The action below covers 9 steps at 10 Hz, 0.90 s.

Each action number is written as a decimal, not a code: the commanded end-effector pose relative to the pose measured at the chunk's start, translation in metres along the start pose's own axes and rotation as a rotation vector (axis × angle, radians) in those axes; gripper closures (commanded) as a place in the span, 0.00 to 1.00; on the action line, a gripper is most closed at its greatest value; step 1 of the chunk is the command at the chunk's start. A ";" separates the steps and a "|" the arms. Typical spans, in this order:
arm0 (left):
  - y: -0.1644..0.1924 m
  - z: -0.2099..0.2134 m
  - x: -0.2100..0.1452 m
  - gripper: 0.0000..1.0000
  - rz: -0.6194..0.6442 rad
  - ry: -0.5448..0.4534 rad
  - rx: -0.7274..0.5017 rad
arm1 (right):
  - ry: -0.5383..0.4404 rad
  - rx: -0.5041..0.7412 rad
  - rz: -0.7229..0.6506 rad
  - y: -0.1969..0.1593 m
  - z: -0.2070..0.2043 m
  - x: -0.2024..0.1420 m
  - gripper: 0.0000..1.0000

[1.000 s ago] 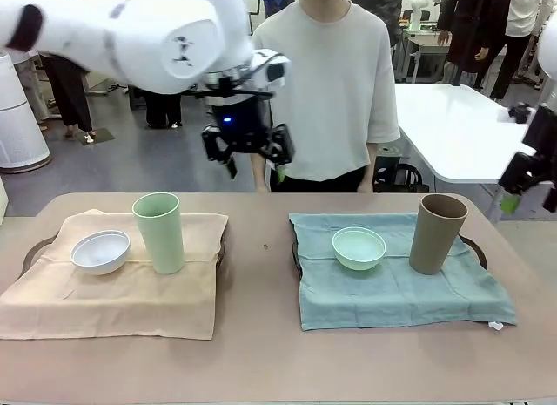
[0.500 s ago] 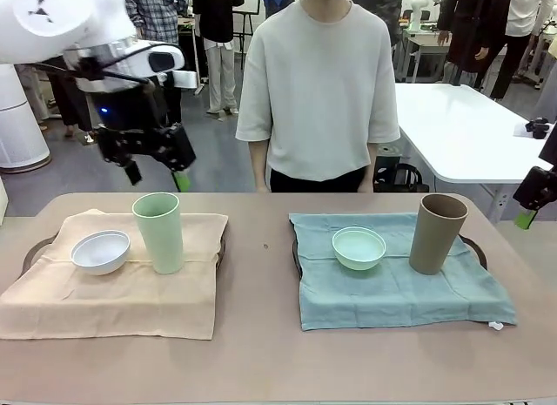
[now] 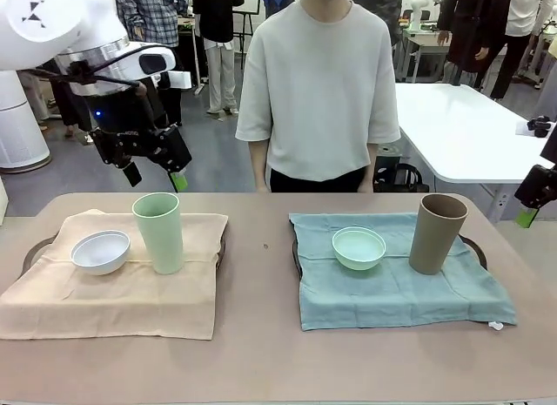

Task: Set up a tray with a mat and arrange the tableware.
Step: Place the Picnic Bowl and Reusable plastic cup back onto the Handle tray in front of the human's position.

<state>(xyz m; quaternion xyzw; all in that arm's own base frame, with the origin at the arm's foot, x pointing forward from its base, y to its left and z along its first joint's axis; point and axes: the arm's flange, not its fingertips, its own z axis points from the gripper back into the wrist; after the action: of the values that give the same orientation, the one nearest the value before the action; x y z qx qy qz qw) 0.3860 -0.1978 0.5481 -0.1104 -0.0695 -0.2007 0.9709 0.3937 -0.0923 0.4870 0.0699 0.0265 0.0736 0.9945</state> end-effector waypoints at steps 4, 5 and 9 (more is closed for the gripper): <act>0.138 0.016 -0.072 0.00 0.044 -0.062 -0.364 | -0.023 0.514 -0.011 -0.085 0.019 -0.014 0.00; 0.155 0.018 -0.090 0.00 0.100 -0.094 -0.413 | -0.058 0.671 -0.010 -0.103 0.020 -0.018 0.00; 0.214 0.017 -0.147 0.00 0.255 -0.105 -0.524 | -0.162 0.995 -0.010 -0.159 0.010 -0.044 0.00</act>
<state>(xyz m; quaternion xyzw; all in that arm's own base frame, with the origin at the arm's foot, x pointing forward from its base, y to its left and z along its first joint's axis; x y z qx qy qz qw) 0.3435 0.0527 0.5011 -0.3664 -0.0510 -0.0850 0.9252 0.3649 -0.2462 0.4766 0.5242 -0.0226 0.0294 0.8508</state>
